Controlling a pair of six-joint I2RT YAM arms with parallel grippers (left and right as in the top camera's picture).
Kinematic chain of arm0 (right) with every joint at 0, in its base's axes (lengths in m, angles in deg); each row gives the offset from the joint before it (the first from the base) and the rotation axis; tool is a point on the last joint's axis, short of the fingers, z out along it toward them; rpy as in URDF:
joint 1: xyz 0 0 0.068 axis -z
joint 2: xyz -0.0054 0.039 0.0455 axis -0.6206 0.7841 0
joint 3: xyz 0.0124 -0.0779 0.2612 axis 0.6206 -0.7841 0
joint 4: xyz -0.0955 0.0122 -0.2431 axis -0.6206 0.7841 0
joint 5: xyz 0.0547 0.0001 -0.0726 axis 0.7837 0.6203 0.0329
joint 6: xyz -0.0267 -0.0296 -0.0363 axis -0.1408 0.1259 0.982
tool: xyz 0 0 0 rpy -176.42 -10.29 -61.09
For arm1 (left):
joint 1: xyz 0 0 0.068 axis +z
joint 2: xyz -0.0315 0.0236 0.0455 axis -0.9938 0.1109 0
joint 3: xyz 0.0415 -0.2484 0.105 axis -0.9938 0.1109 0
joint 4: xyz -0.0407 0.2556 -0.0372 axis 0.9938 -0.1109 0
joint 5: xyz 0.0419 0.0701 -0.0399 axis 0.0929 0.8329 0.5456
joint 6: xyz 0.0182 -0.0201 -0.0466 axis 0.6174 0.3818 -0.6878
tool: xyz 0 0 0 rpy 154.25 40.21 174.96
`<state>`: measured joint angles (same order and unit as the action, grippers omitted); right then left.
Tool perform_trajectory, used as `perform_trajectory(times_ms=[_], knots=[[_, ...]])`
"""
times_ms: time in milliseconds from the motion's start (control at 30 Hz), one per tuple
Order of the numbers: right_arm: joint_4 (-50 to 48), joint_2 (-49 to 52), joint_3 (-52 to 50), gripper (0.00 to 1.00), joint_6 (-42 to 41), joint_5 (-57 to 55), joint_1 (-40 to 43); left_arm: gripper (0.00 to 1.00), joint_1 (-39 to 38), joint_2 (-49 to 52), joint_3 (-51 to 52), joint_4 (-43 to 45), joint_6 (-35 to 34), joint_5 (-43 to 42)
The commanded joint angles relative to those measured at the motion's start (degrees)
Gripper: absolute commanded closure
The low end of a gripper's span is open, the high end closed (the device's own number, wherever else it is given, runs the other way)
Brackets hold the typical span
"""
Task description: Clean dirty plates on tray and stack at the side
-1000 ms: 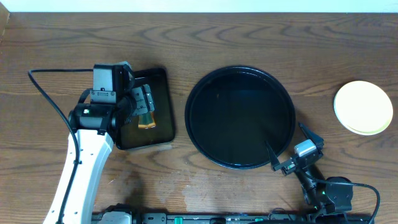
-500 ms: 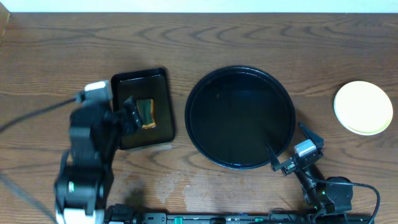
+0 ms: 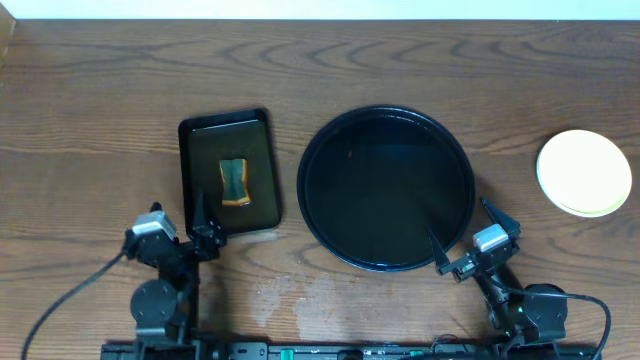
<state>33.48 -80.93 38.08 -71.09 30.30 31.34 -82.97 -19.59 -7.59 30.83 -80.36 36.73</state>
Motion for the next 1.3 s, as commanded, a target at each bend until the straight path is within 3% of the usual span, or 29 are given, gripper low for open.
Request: perform_trajectory(times_ms=[0,100,367,1267], knots=[[0.22,-0.28,-0.11,0.01,0.42,0.37,0.2,0.18,0.28,-3.63,5.09,4.15,0.7,0.33],[0.22,-0.28,-0.11,0.01,0.42,0.37,0.2,0.18,0.15,-3.76,8.63,7.15,0.44,-0.37],[0.22,-0.28,-0.11,0.01,0.42,0.37,0.2,0.18,-0.09,-3.74,8.55,-0.35,0.5,-0.35],[0.22,-0.28,-0.11,0.01,0.39,0.37,0.2,0.18,-0.09,-3.13,8.55,-0.2,0.5,-0.35]])
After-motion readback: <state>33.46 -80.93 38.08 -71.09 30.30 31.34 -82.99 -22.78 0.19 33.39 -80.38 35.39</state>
